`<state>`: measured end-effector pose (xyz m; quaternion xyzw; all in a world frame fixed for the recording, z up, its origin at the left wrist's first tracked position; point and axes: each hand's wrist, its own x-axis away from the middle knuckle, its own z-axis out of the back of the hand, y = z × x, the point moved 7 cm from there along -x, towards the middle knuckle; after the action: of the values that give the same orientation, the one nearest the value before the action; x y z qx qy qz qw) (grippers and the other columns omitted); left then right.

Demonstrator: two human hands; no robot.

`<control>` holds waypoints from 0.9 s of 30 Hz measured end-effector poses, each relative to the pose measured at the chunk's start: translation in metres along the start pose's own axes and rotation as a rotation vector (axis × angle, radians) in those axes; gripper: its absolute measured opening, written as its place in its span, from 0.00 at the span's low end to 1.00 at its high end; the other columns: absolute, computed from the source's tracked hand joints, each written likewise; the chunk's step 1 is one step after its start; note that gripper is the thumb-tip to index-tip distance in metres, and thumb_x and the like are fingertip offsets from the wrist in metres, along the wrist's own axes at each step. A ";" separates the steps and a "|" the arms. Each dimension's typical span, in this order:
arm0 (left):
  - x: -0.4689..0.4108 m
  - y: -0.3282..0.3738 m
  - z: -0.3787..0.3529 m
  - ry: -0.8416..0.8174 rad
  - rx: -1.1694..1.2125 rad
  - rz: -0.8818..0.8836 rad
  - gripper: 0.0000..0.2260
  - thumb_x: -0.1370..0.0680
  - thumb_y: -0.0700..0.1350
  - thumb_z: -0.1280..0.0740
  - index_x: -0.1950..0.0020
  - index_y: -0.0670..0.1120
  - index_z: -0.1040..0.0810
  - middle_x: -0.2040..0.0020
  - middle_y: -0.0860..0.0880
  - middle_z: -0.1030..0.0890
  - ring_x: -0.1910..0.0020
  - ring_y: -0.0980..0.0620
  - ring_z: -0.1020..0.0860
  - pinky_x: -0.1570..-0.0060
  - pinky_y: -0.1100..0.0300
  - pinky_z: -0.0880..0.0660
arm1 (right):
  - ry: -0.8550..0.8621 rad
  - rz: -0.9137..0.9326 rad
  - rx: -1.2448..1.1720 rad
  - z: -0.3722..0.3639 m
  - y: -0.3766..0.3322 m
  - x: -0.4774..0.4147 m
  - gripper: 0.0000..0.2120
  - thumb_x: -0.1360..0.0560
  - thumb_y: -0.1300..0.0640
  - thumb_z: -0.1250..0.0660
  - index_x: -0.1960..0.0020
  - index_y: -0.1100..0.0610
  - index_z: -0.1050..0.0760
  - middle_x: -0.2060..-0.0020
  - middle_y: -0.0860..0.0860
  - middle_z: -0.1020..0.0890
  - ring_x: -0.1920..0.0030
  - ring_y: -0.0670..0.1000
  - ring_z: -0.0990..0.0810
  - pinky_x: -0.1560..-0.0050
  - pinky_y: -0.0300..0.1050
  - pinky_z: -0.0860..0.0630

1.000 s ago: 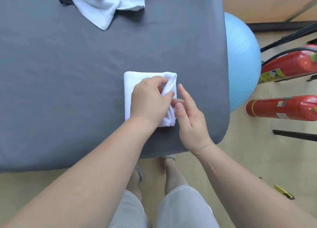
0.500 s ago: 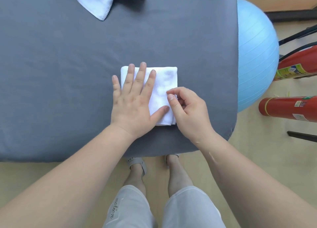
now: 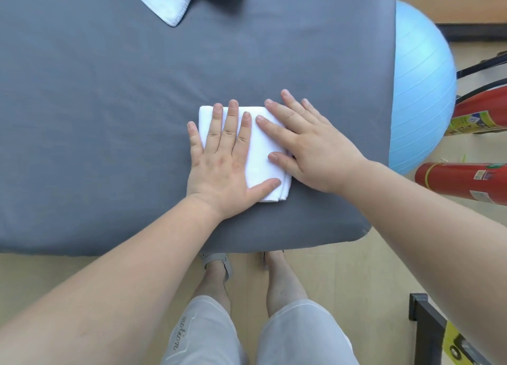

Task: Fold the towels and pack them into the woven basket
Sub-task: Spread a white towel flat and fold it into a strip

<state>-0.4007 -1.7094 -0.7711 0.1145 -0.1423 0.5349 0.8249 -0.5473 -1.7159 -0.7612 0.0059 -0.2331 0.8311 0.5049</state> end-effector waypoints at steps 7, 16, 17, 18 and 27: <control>0.028 -0.025 0.027 0.326 0.251 -0.014 0.42 0.25 0.70 0.40 0.21 0.44 0.39 0.20 0.41 0.42 0.21 0.37 0.48 0.26 0.33 0.54 | 0.171 -0.083 -0.072 0.004 -0.015 0.018 0.28 0.19 0.41 0.44 0.27 0.58 0.28 0.36 0.61 0.25 0.37 0.64 0.27 0.36 0.57 0.26; 0.059 -0.057 0.035 0.413 0.485 0.146 0.33 0.29 0.63 0.31 0.30 0.44 0.26 0.31 0.45 0.25 0.32 0.41 0.30 0.32 0.45 0.34 | -0.022 -0.154 -0.152 -0.033 -0.088 0.084 0.31 0.20 0.37 0.46 0.28 0.56 0.28 0.58 0.49 0.25 0.57 0.54 0.27 0.56 0.52 0.23; 0.061 -0.059 0.035 0.411 0.495 0.127 0.33 0.29 0.62 0.30 0.30 0.44 0.25 0.32 0.46 0.24 0.34 0.42 0.29 0.33 0.46 0.33 | -0.006 -0.170 -0.181 -0.031 -0.093 0.086 0.30 0.20 0.37 0.45 0.29 0.56 0.27 0.58 0.49 0.24 0.58 0.54 0.26 0.57 0.51 0.23; 0.063 -0.062 0.034 0.409 0.496 0.104 0.33 0.30 0.62 0.29 0.31 0.44 0.25 0.33 0.46 0.24 0.35 0.42 0.28 0.34 0.46 0.32 | 0.030 -0.196 -0.213 -0.027 -0.094 0.085 0.29 0.20 0.38 0.45 0.29 0.56 0.26 0.58 0.49 0.23 0.57 0.54 0.25 0.57 0.51 0.23; 0.031 -0.079 0.035 0.066 0.485 0.062 0.40 0.36 0.64 0.27 0.27 0.52 0.29 0.32 0.52 0.27 0.31 0.45 0.33 0.30 0.47 0.36 | -0.129 -0.323 -0.110 0.022 -0.061 -0.006 0.45 0.27 0.41 0.27 0.19 0.53 0.45 0.30 0.52 0.33 0.32 0.56 0.34 0.35 0.49 0.31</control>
<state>-0.3206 -1.7267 -0.7305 0.2873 0.0140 0.5819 0.7607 -0.4977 -1.7068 -0.7196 0.0689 -0.3063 0.7231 0.6153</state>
